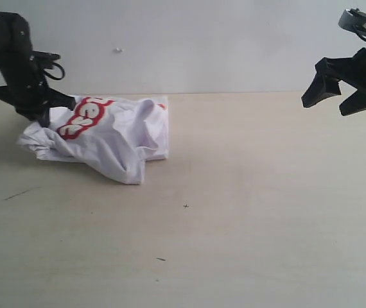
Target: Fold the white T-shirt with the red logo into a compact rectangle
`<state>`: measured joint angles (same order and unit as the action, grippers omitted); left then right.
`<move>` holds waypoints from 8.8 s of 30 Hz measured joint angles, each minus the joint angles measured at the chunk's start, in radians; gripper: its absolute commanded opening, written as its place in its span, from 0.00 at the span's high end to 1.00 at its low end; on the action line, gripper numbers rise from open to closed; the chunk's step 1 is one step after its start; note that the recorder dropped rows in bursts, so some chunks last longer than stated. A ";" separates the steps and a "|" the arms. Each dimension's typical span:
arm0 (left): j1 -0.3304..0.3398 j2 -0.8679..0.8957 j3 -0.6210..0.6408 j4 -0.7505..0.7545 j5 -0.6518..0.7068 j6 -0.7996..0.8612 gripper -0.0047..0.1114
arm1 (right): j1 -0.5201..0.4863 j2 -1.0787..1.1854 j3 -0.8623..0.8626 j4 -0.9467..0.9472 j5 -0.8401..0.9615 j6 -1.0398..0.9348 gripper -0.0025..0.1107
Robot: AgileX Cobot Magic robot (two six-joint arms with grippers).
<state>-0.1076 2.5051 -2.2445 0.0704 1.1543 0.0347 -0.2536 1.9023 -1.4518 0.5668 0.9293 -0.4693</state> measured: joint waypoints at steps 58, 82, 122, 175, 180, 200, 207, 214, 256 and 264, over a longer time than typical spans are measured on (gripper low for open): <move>0.187 -0.865 0.826 -0.386 0.058 0.167 0.94 | 0.000 -0.268 0.030 -0.180 0.167 0.074 0.98; 0.183 -1.991 1.787 -0.433 -0.420 0.149 0.94 | 0.000 -0.905 0.781 -0.085 -0.419 0.061 0.98; 0.183 -2.501 1.787 -0.385 -0.500 0.145 0.94 | 0.000 -1.166 0.961 0.779 -0.505 -0.957 0.98; 0.183 -2.501 2.169 -0.184 -0.865 0.175 0.94 | 0.066 -1.166 0.961 0.788 -0.510 -0.959 0.98; 0.183 -2.501 2.215 -0.107 -0.872 0.037 0.94 | 0.066 -1.166 0.961 0.788 -0.510 -0.959 0.98; 0.183 -2.501 2.241 -0.049 -0.797 -0.016 0.94 | 0.066 -1.166 0.961 0.788 -0.510 -0.959 0.98; 0.183 -2.501 2.242 -0.045 -0.781 -0.035 0.94 | 0.066 -1.166 0.961 0.788 -0.510 -0.959 0.98; 0.183 -2.501 2.242 -0.070 -0.781 -0.042 0.94 | 0.066 -1.166 0.961 0.788 -0.510 -0.959 0.98; 0.183 -2.501 2.242 -0.078 -0.788 -0.012 0.94 | 0.066 -1.166 0.961 0.788 -0.510 -0.959 0.98; 0.183 -2.501 2.242 -0.078 -0.788 -0.012 0.94 | 0.066 -1.166 0.961 0.788 -0.510 -0.959 0.98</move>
<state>0.0756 0.0039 -0.0024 -0.0071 0.3667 0.0222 -0.1871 0.7360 -0.4904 1.3551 0.4195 -1.4278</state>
